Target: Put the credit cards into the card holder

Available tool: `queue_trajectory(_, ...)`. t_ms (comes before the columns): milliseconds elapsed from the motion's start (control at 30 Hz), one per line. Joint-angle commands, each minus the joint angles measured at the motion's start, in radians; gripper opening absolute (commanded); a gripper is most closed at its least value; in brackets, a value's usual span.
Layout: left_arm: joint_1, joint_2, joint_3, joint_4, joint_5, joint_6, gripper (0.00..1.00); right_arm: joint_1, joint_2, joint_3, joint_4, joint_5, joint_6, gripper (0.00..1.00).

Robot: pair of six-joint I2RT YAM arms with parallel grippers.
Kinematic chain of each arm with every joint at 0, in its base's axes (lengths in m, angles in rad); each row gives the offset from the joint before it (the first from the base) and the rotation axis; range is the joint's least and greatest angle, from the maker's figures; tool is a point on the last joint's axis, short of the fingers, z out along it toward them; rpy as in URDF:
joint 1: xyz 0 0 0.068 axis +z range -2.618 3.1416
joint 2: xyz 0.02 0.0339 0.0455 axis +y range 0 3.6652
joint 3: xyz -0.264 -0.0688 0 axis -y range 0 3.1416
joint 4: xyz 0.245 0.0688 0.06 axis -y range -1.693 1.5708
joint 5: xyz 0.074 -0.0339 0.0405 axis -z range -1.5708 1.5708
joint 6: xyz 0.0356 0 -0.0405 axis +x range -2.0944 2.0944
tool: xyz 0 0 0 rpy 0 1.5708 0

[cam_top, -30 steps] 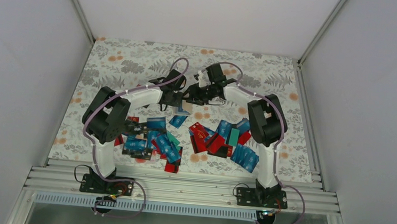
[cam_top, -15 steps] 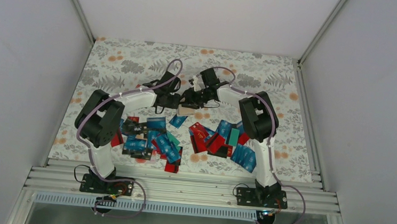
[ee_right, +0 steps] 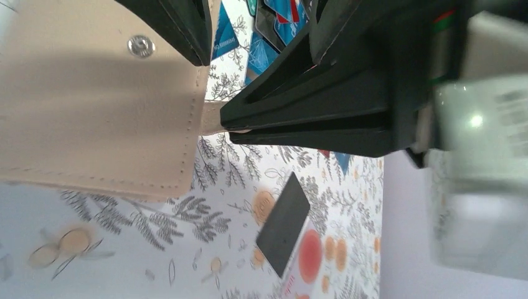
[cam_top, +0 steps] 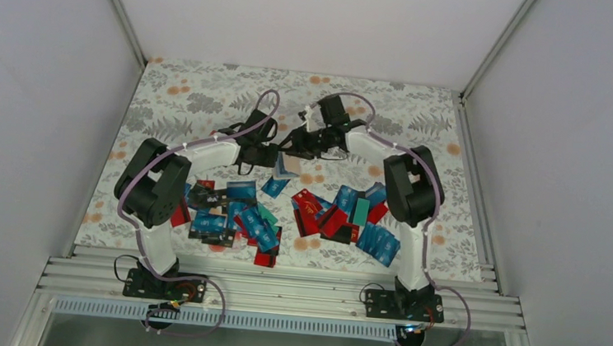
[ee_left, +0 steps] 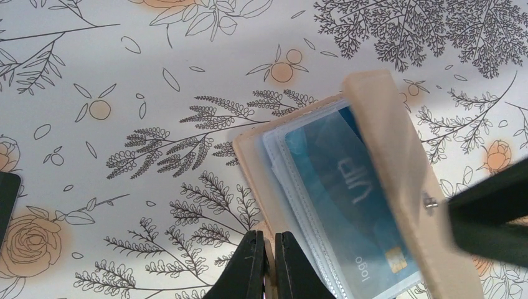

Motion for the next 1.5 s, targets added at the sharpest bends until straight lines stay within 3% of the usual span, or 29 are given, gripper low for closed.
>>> queue_trajectory(0, 0.006, 0.004, 0.013, 0.007, 0.017, 0.005, 0.02, -0.052, -0.114, -0.045, -0.019, 0.071, -0.055, 0.41)
queue_trajectory(300, 0.005, 0.006, 0.025, -0.008, 0.015, 0.015, 0.02, -0.116, -0.137, -0.153, -0.007, 0.281, -0.104, 0.31)
queue_trajectory(633, 0.005, 0.013, 0.036, -0.014, 0.029, 0.019, 0.02, -0.103, -0.027, -0.179, 0.099, 0.063, -0.07, 0.32)
queue_trajectory(833, 0.005, 0.009, 0.036, -0.015, 0.039, 0.019, 0.02, -0.08, 0.019, -0.162, 0.116, 0.039, -0.054, 0.34)
queue_trajectory(1100, 0.004, 0.013, 0.047, -0.015, 0.077, 0.006, 0.02, -0.05, 0.051, -0.136, 0.1, 0.067, -0.052, 0.36)
queue_trajectory(1467, 0.005, 0.039, 0.07, -0.023, 0.099, 0.004, 0.02, -0.011, 0.059, -0.09, 0.005, 0.244, -0.072, 0.36)
